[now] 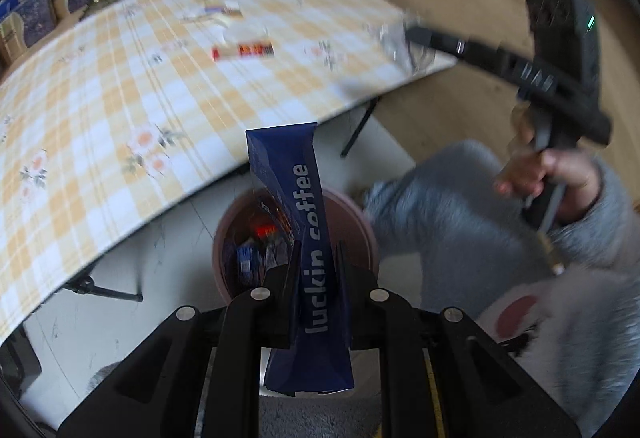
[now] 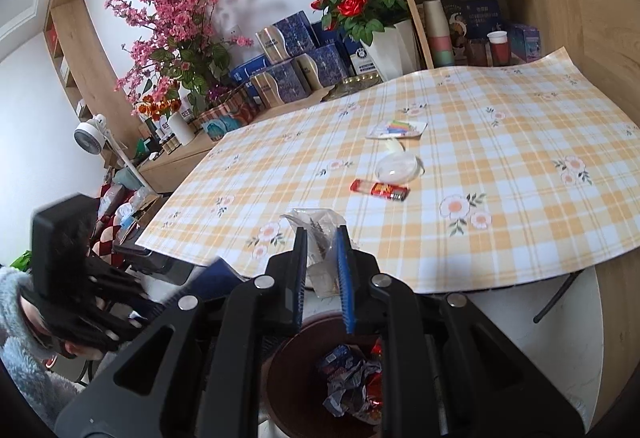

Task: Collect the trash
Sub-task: 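Drop the luckin box into the bin with the left tool while the right tool carries the wrapper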

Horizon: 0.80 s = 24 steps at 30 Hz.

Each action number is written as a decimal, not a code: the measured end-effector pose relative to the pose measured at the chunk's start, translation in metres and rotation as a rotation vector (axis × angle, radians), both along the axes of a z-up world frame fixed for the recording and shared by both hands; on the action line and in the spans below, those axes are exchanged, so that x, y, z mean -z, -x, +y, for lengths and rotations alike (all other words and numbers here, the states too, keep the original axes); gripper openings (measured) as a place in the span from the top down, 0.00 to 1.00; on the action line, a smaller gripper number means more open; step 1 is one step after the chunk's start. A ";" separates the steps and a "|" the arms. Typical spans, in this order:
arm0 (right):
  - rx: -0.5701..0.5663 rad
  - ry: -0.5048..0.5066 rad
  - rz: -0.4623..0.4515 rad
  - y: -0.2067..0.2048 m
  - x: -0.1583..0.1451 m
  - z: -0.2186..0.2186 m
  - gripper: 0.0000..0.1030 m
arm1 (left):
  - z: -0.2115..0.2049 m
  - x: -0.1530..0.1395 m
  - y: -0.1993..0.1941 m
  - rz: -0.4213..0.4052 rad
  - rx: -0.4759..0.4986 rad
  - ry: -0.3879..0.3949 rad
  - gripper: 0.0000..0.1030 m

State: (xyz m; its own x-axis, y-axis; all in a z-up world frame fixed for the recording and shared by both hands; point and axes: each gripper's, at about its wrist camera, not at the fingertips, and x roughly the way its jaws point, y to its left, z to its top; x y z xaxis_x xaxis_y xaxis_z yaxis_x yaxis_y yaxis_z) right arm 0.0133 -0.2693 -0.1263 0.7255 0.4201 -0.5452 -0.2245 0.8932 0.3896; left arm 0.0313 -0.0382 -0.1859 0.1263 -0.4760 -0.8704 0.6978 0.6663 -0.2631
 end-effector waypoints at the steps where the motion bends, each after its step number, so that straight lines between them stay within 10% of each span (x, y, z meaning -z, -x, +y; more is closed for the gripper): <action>1: 0.001 -0.001 0.007 0.000 0.003 0.000 0.83 | -0.004 0.007 -0.003 0.013 0.007 -0.012 0.85; 18: 0.055 -0.048 0.090 -0.001 0.039 -0.025 0.83 | -0.057 0.140 -0.040 0.169 0.030 -0.251 0.85; 24: 0.075 -0.059 0.111 -0.001 0.049 -0.032 0.83 | -0.068 0.148 -0.042 0.174 0.051 -0.149 0.69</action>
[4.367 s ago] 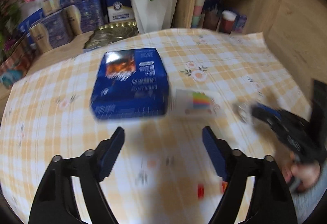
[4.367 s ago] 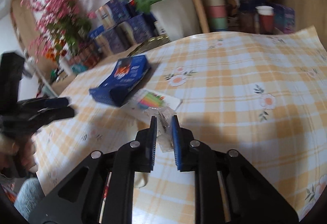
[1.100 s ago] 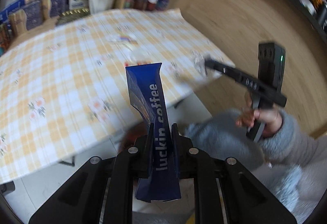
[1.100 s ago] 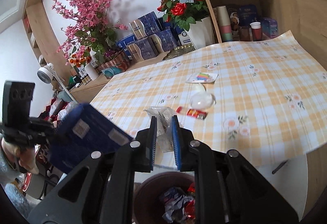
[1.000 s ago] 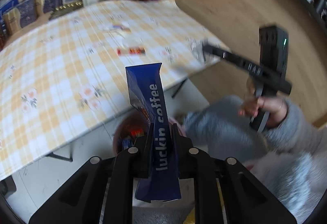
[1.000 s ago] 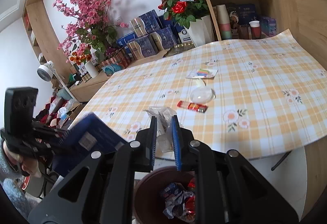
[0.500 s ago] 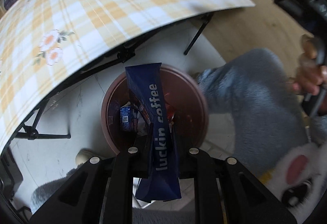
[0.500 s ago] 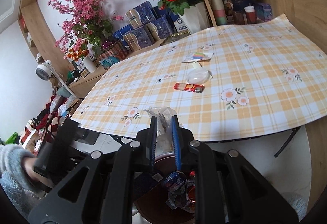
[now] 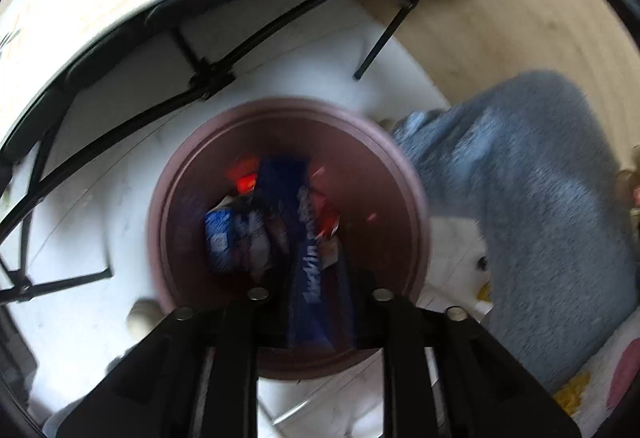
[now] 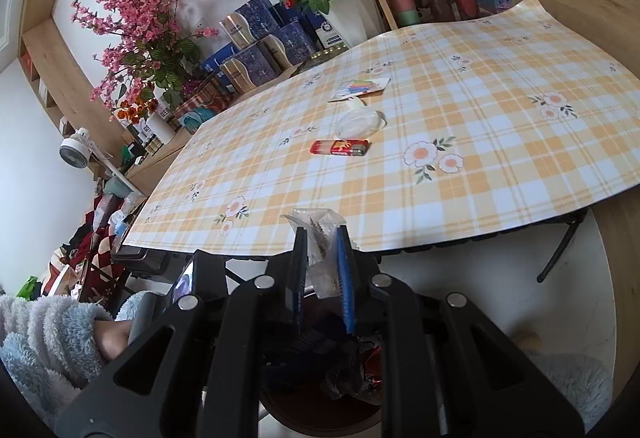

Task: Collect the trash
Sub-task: 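Drop the luckin box into the bin with the left tool while the right tool carries the wrapper, then release the clear plastic wrapper into the bin with the right tool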

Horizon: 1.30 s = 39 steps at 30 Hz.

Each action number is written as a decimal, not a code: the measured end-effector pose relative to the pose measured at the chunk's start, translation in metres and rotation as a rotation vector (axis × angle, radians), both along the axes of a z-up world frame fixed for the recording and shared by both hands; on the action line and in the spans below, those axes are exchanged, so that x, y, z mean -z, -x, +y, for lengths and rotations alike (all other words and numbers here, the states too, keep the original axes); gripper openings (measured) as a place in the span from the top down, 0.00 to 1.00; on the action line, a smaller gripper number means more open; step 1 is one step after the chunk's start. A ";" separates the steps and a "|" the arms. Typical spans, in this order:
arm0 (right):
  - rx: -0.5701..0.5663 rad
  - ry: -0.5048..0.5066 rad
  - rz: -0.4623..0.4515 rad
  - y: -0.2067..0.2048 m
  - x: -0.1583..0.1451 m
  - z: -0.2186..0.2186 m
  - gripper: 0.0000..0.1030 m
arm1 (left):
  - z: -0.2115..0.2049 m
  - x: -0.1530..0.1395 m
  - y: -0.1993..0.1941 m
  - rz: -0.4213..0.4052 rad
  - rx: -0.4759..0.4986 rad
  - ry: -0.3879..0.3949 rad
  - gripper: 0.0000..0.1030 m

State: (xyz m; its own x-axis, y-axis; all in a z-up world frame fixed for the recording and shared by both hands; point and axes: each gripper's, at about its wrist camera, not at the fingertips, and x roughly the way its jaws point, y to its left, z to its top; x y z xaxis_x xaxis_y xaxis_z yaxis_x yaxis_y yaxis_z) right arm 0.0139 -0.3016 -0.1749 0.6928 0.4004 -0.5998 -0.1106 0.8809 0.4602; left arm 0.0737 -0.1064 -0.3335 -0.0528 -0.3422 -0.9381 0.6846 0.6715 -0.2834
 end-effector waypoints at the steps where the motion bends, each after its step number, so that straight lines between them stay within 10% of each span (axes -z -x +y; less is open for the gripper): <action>1: 0.003 -0.003 0.003 0.000 0.001 -0.001 0.83 | 0.000 -0.004 0.000 -0.015 -0.006 0.022 0.48; 7: 0.004 -0.005 0.017 0.000 0.007 -0.001 0.83 | 0.010 -0.042 -0.001 -0.132 -0.055 0.110 0.32; 15: -0.054 0.005 0.067 -0.006 0.025 0.022 0.83 | 0.093 -0.124 -0.002 -0.382 -0.347 0.256 0.11; 24: -0.199 0.114 0.122 -0.025 0.060 0.087 0.83 | 0.162 -0.165 0.031 -0.789 -0.591 0.174 0.06; 39: -0.258 0.302 0.287 -0.031 0.123 0.122 0.83 | 0.179 -0.157 0.052 -0.878 -0.698 0.128 0.06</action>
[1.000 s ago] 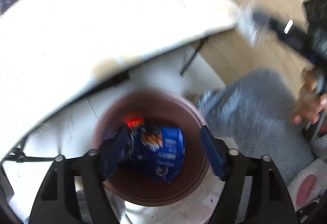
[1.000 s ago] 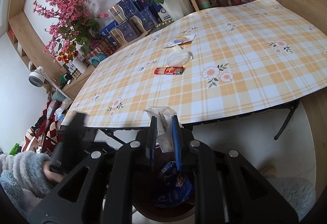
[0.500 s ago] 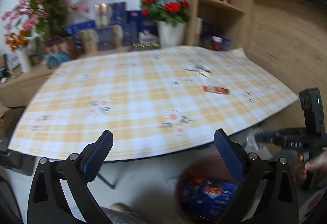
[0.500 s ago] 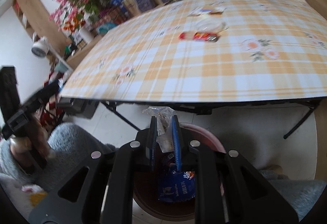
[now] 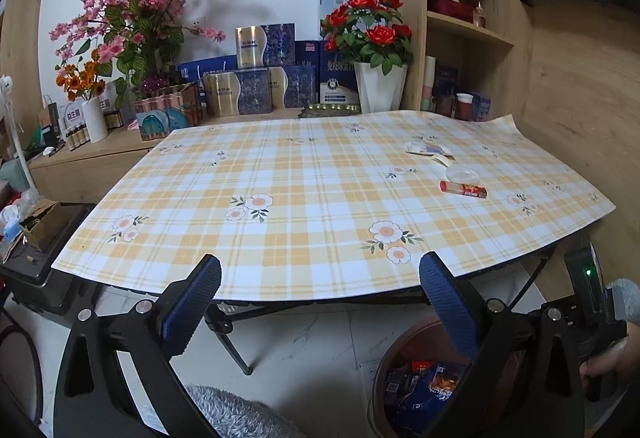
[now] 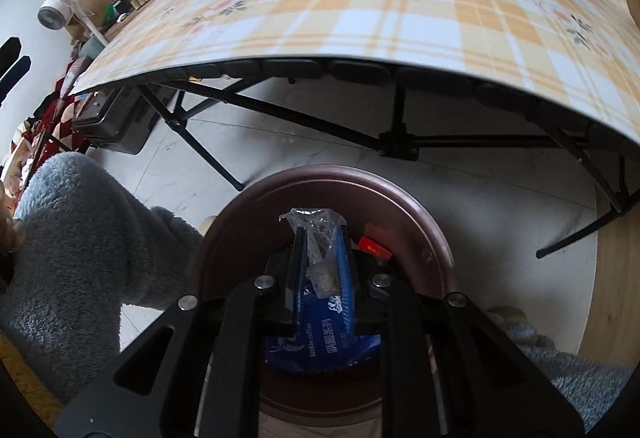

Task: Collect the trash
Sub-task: 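Release the clear plastic wrapper into the bin with the right tool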

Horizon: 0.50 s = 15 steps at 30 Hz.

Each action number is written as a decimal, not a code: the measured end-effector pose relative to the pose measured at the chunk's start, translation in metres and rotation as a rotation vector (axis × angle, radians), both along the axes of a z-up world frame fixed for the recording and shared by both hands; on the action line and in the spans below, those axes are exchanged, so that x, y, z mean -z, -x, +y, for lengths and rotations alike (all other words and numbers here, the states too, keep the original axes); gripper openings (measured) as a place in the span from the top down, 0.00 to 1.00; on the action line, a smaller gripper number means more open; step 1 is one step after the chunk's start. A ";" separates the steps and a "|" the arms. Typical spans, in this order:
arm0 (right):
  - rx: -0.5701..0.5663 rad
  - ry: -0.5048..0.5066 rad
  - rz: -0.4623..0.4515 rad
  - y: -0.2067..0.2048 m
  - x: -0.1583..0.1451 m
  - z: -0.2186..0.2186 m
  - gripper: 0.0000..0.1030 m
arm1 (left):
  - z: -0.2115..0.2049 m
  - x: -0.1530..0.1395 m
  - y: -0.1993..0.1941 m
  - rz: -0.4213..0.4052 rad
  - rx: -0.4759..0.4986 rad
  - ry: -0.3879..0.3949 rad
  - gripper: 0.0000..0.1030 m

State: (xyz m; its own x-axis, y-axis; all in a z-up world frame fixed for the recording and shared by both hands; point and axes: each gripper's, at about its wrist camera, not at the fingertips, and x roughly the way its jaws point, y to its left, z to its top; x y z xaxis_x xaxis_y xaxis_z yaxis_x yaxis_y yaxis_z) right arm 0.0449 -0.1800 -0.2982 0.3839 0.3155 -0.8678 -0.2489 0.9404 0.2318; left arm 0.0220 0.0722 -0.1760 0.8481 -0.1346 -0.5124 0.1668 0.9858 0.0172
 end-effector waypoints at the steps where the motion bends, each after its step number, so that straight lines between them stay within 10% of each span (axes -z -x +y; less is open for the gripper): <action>1: 0.008 0.001 0.001 0.000 0.001 -0.002 0.83 | -0.001 0.001 -0.001 0.006 0.001 -0.002 0.06; 12: 0.105 -0.008 -0.010 -0.002 -0.003 -0.024 0.76 | 0.000 0.006 -0.003 0.028 -0.003 0.009 0.06; 15: 0.116 -0.017 -0.042 0.000 -0.010 -0.025 0.34 | 0.002 0.006 -0.003 0.030 -0.007 0.014 0.06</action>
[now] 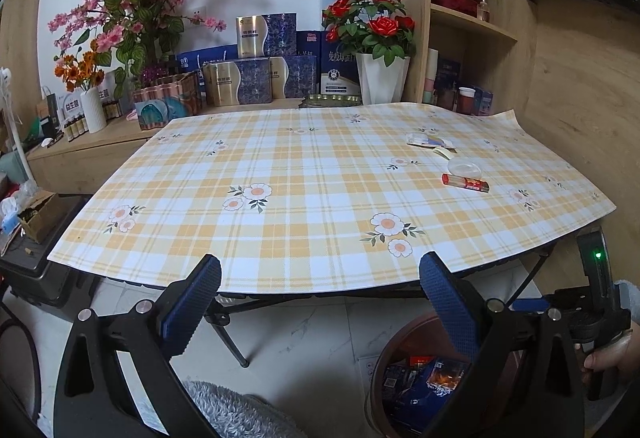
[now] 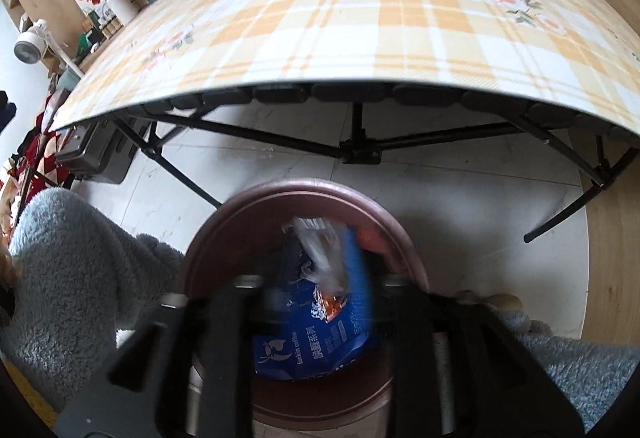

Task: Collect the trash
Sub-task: 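Release the clear plastic wrapper into the bin with the right tool, then move the right tool back to the red lighter on the table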

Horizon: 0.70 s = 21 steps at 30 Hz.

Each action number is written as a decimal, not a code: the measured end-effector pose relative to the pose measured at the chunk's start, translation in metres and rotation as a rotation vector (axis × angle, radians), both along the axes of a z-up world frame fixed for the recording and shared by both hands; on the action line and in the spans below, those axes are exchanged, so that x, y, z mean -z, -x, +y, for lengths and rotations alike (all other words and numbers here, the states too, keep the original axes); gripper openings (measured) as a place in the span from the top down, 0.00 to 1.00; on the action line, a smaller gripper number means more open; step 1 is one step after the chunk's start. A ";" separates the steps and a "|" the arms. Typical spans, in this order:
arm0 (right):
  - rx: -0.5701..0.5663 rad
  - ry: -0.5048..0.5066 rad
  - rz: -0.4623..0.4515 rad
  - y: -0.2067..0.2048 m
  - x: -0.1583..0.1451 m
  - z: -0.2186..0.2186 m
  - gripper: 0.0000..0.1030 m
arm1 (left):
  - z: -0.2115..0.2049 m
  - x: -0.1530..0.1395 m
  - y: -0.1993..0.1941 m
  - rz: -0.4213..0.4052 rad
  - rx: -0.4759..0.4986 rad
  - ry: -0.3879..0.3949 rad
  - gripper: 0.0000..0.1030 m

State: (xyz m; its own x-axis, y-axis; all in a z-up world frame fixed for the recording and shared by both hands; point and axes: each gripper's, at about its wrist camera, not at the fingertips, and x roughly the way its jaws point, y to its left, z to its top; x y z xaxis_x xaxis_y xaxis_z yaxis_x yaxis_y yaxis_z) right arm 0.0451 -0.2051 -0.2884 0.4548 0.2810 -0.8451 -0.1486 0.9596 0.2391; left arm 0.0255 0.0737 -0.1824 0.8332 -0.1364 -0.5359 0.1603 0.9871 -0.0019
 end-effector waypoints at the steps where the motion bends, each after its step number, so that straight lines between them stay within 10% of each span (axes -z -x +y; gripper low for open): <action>1: 0.003 0.004 -0.021 0.002 -0.004 0.000 0.30 | 0.000 0.000 0.000 0.001 -0.001 0.001 0.06; 5: 0.009 -0.001 -0.052 0.003 -0.010 -0.002 0.07 | 0.001 0.000 -0.001 0.006 -0.006 0.007 0.06; 21: 0.148 0.004 -0.180 0.009 -0.043 -0.024 0.05 | 0.005 0.004 -0.007 0.044 -0.010 0.026 0.06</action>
